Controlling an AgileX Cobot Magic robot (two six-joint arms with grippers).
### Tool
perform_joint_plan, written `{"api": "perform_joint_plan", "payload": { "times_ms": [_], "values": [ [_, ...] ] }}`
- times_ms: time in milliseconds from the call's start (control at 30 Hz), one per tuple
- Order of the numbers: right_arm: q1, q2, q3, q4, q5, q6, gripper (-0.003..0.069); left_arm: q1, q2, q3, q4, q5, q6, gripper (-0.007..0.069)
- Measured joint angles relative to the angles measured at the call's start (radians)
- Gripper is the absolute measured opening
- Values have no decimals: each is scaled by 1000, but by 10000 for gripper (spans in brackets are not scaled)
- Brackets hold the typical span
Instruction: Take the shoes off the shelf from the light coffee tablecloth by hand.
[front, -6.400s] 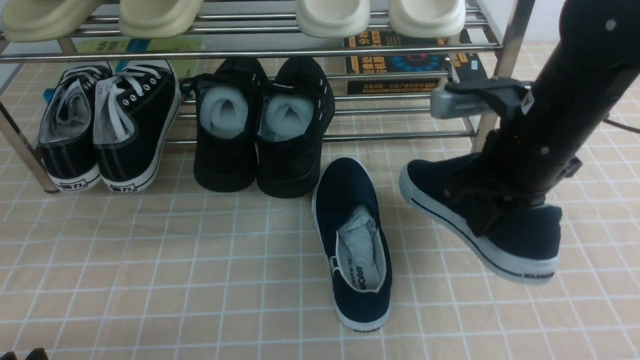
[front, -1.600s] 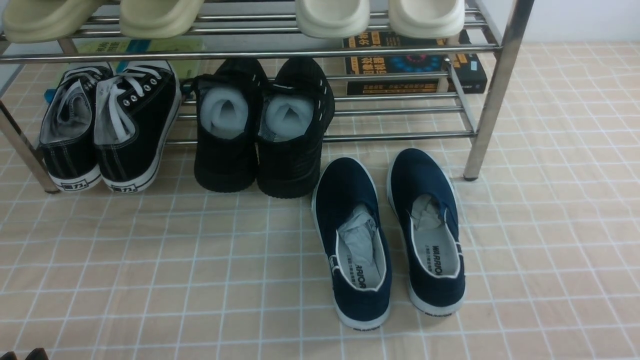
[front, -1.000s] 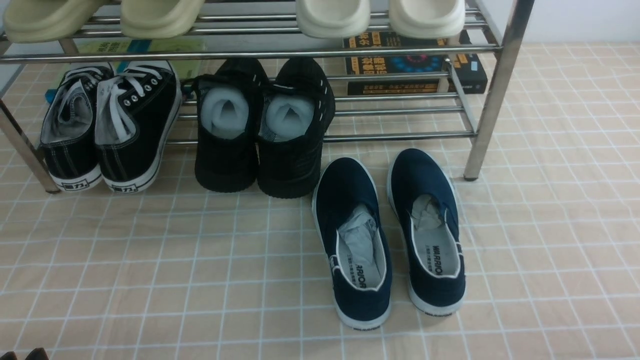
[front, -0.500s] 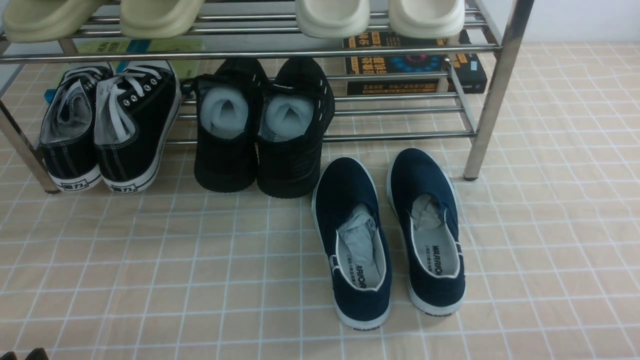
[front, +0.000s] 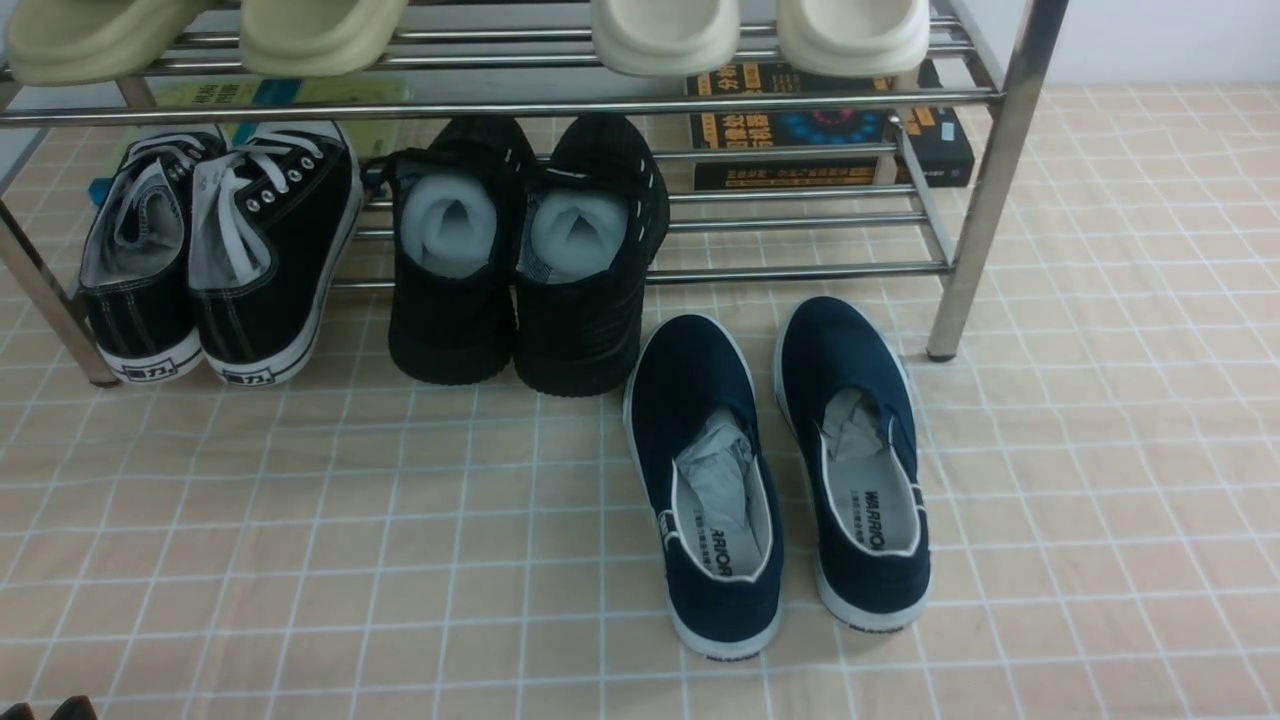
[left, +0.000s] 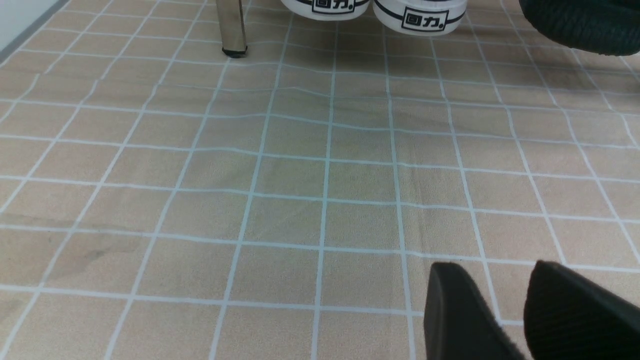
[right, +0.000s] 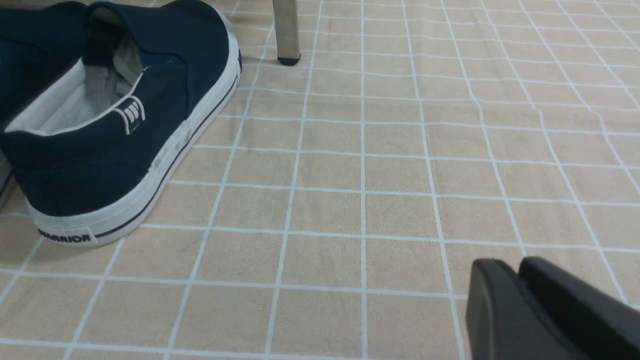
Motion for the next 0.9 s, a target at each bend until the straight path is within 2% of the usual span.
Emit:
{"api": "perform_joint_plan", "payload": {
  "times_ms": [900],
  "values": [
    [0, 0, 0, 0, 0, 0, 115, 0, 0, 0, 0, 0, 0, 239]
  ]
}}
